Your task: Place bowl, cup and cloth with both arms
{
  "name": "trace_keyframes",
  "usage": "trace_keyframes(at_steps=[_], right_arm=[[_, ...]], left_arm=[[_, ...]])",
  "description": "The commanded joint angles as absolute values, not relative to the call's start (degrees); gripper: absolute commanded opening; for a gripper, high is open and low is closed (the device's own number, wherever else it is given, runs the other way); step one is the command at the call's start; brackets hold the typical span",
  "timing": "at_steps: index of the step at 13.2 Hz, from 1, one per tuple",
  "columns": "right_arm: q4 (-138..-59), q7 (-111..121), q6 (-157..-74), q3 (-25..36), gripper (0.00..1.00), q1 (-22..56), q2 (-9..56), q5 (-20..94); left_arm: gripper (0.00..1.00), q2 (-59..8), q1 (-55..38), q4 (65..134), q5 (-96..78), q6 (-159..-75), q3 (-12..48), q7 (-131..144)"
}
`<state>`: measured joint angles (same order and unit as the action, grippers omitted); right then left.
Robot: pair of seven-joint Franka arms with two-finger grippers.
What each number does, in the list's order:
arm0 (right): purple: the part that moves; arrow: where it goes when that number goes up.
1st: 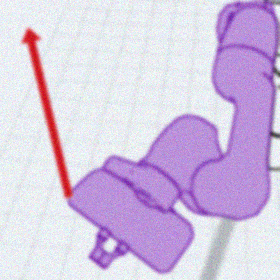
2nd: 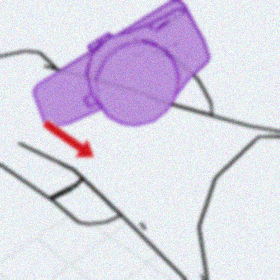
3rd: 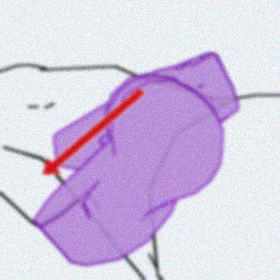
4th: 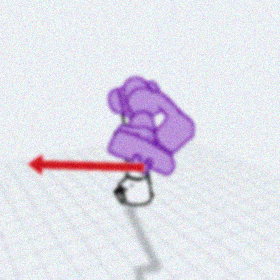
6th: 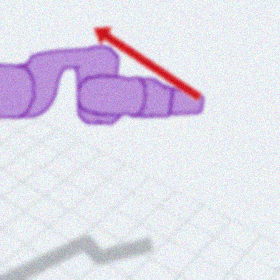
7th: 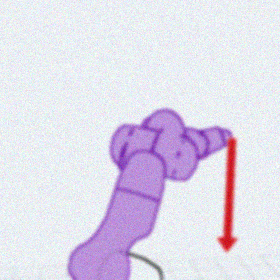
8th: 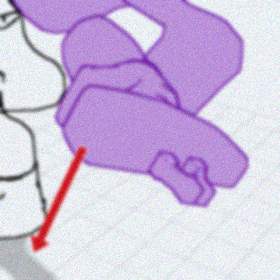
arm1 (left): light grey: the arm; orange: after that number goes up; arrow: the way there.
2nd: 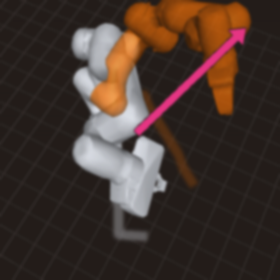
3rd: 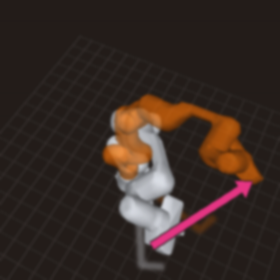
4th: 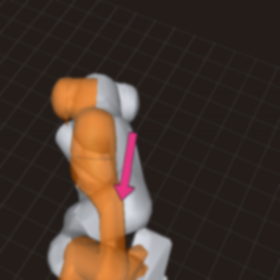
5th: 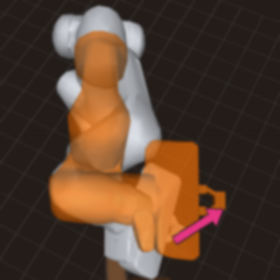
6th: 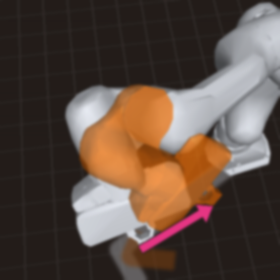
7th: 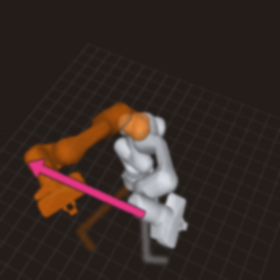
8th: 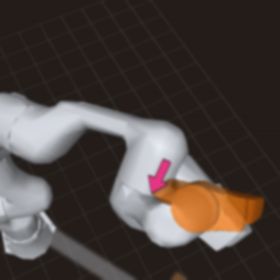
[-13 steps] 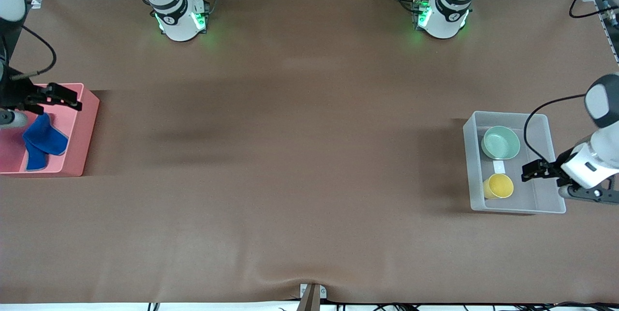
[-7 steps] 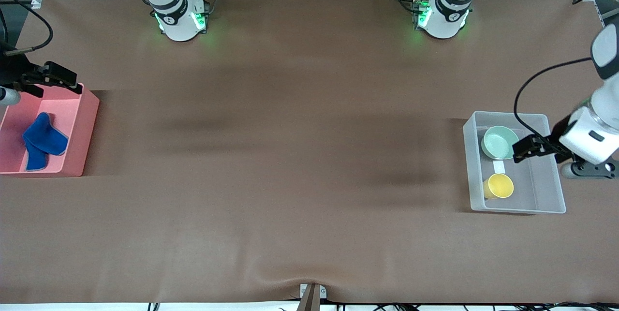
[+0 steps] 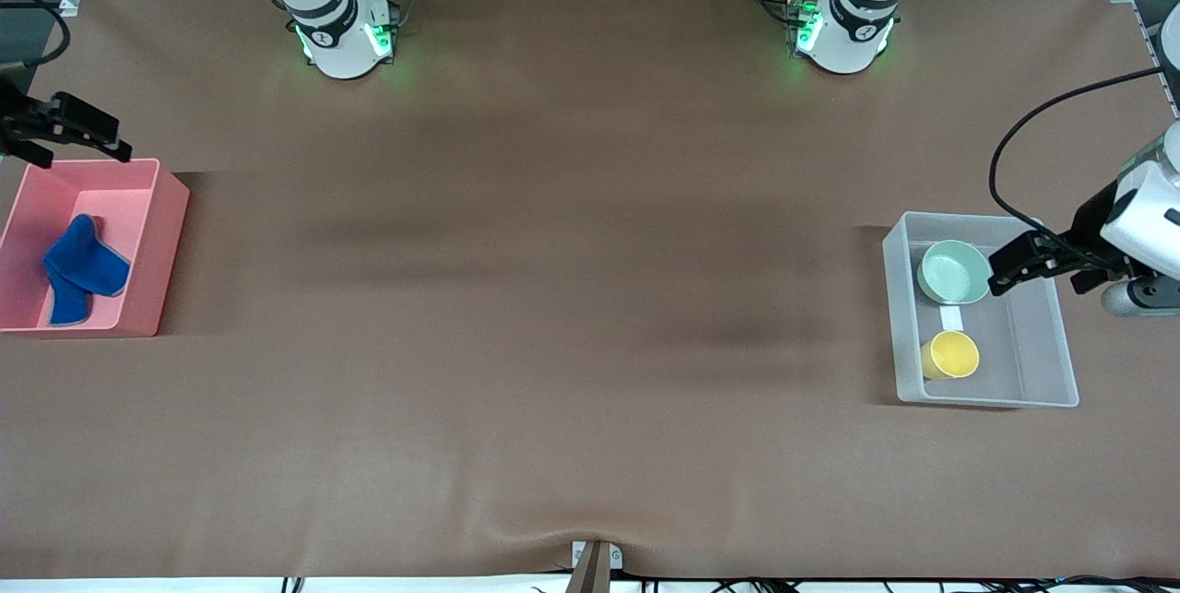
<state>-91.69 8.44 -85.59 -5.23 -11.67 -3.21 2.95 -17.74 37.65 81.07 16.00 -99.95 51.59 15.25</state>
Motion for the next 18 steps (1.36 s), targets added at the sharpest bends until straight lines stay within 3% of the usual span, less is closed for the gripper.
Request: trace_keyframes(at_steps=[1, 3, 5, 7, 12, 18], right_arm=[[-89.3, 7.4, -84.1, -4.7, 1.00, -11.8, -3.5, 2.6], [-88.3, 7.5, -82.4, -5.6, 1.00, -12.6, -3.5, 2.6], [-88.1, 7.4, -81.7, -4.9, 1.00, -11.4, -3.5, 2.3], [-88.0, 7.4, -81.7, 0.3, 1.00, -6.4, -2.9, 2.1], [-83.1, 7.3, -81.6, 1.9, 1.00, -3.6, -0.1, 0.1], [-82.0, 2.0, -79.1, 1.4, 1.00, -3.6, -0.1, -0.9]], left_arm=[[1.00, -7.7, 19.9, 82.0, 7.0, -97.3, 28.1, 14.7], [1.00, -4.9, 8.2, 83.8, 1.8, -95.6, 13.7, 13.5], [1.00, -2.1, 1.8, 86.6, 1.6, -95.6, 7.5, 13.6], [1.00, 1.7, -1.7, 90.9, 0.3, -95.6, 3.4, 13.6], [1.00, 7.6, -4.3, 97.4, -0.3, -95.1, 2.3, 14.5], [1.00, 5.2, -4.7, 89.8, 0.5, -86.1, 2.3, 13.0]])
